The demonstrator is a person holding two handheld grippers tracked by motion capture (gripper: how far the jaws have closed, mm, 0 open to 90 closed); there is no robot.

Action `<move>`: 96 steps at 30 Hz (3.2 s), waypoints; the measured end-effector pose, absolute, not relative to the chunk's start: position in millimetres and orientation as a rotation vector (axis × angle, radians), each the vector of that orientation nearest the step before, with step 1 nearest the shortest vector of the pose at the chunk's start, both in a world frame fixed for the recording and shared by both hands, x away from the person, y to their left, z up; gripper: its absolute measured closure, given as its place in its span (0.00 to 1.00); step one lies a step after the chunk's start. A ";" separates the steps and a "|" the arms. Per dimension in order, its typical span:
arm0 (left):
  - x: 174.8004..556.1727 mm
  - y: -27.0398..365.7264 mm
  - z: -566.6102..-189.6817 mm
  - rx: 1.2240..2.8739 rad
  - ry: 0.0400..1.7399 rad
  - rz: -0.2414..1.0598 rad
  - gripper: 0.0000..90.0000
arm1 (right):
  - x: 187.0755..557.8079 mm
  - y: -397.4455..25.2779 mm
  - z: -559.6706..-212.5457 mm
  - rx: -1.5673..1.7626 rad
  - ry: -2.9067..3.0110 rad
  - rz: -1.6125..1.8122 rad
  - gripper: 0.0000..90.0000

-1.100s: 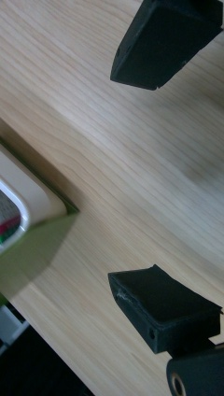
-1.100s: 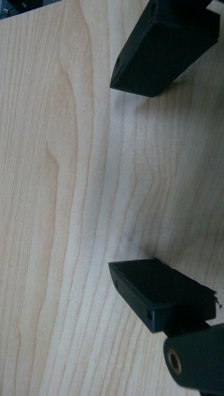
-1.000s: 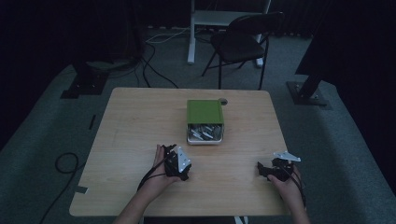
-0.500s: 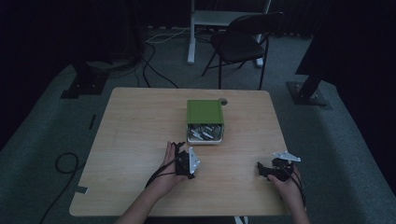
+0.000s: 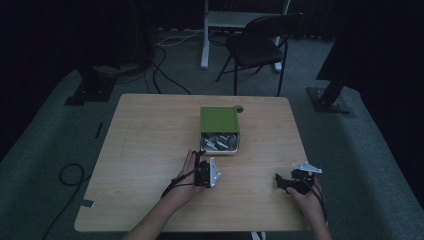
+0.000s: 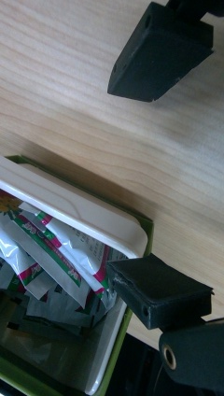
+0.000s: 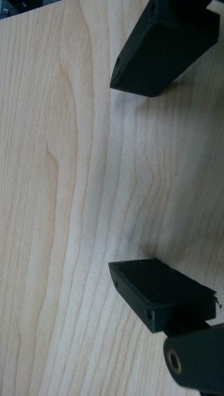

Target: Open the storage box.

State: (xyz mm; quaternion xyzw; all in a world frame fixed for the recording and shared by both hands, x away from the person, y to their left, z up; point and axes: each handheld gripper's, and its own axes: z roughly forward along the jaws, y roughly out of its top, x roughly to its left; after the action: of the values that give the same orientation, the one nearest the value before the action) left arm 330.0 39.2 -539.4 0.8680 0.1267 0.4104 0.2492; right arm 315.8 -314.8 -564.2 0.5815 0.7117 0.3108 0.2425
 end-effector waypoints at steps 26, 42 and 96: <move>349.8 25.0 -547.6 2.418 0.100 1.399 0.64 | 315.9 -314.8 -564.2 1.589 1.945 0.849 0.12; 351.4 20.3 -550.6 2.419 0.057 1.511 0.76 | 315.9 -314.8 -564.2 1.588 1.945 0.849 0.13; 307.5 19.9 -547.5 2.434 0.009 1.467 0.78 | 315.9 -314.7 -564.2 1.587 1.945 0.851 0.13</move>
State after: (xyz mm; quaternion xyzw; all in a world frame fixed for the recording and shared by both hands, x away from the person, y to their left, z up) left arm 307.5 19.9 -547.5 0.8468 0.0031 0.5105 0.1491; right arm 315.9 -314.7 -564.2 0.5806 0.7120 0.3113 0.2430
